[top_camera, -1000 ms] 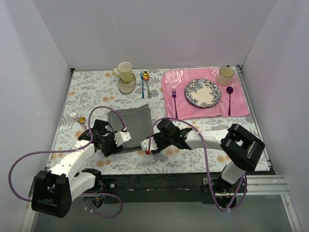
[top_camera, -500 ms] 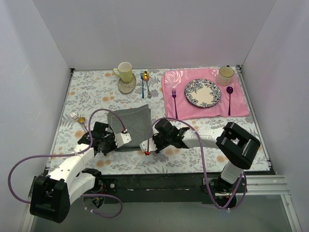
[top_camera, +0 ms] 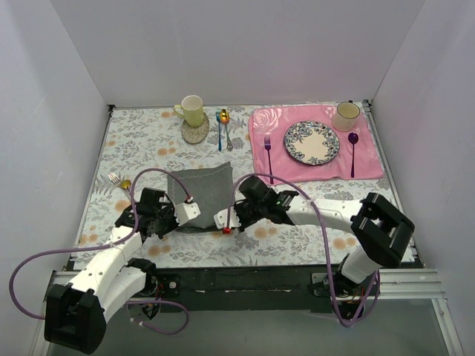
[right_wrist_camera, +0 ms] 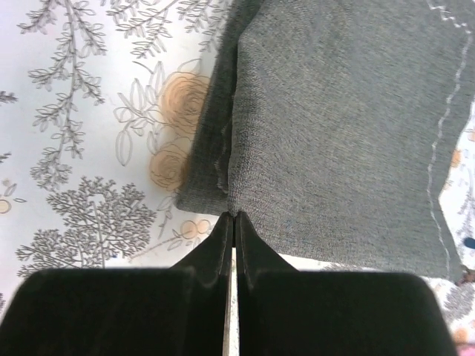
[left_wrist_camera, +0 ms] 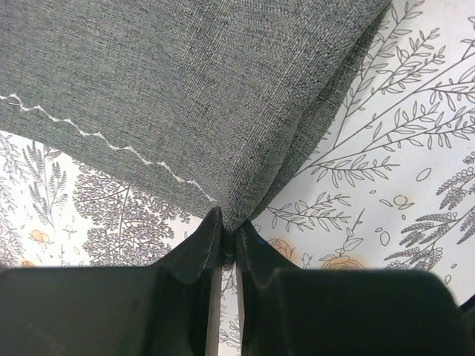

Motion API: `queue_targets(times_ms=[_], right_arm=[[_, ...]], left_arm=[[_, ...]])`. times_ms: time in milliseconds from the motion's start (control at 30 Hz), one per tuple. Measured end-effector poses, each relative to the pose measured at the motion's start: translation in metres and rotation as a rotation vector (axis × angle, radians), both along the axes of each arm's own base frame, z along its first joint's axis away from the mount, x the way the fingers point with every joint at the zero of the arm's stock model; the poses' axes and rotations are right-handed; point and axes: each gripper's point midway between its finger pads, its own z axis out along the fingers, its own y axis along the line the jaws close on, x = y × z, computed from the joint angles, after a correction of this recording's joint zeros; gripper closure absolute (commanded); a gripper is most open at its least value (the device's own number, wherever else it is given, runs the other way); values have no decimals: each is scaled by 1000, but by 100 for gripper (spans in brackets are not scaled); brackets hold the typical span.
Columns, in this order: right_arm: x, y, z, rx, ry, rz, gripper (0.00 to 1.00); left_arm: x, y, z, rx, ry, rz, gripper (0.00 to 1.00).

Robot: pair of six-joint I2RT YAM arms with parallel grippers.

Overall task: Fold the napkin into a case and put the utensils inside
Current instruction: Smooth out the lower triangle-folded napkin at the center of the board.

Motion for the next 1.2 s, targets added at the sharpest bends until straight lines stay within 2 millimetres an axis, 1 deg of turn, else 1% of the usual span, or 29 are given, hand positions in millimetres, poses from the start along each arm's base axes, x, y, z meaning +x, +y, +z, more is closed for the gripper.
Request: queue_targets(times_ms=[33,67,100,133,233,267,333,367,467,533,600,700,767,900,933,967,1033,1067,1100,1133,1167,1200], right_arm=[[-2,0,-2,-5,7,5,99],[-4,0,-6,-13,16,11,99],[-6,0,-9,-20,21,13,99],[-7,1,-15,-31,28,17,99],[-11,-3,-39,-87,60,21,99],[-12,-6,-47,-105,71,20,99],[-11,-3,-48,-93,63,27,99],[-11,-3,-48,-92,63,28,99],[-11,-2,-48,-92,61,29,99],[-11,-2,-48,-92,61,29,99],[-11,-2,-48,-92,61,29,99],[-11,-2,-48,-92,61,29,99],[-12,-2,-48,-93,62,29,99],[-14,-2,-48,-93,77,23,99],[-15,-2,-48,-93,83,25,99],[-18,-1,-48,-94,91,29,98],[-28,0,-47,-96,118,38,88],[-34,1,-46,-98,139,45,75],[-42,2,-44,-98,171,51,66],[-48,3,-40,-95,206,47,59],[-53,6,-33,-87,240,45,49],[-58,9,-24,-73,279,42,46]], left_arm=[[-1,0,-1,3,5,-2,92],[-2,1,-2,7,13,-5,73],[-4,1,-4,12,22,-9,68],[-6,2,-5,18,33,-15,67],[-20,4,-8,28,100,-29,68],[-24,4,-5,26,121,-30,68],[-26,0,11,-7,147,-35,71],[-22,-5,25,-38,139,-32,73],[-5,-16,55,-110,104,-7,78],[5,-24,62,-147,117,15,81],[10,-29,56,-170,162,32,83],[6,-29,35,-158,236,47,90],[-2,-24,18,-130,266,52,92],[-29,-4,-18,-35,331,52,93],[-33,-1,-24,-15,337,48,93],[-30,1,-24,-5,322,45,93],[-25,4,-25,12,295,40,90],[-22,5,-25,17,280,35,88],[-17,7,-25,17,264,33,80],[-13,10,-24,15,248,32,76],[-7,15,-24,15,232,34,71],[-2,20,-23,14,224,41,67]])
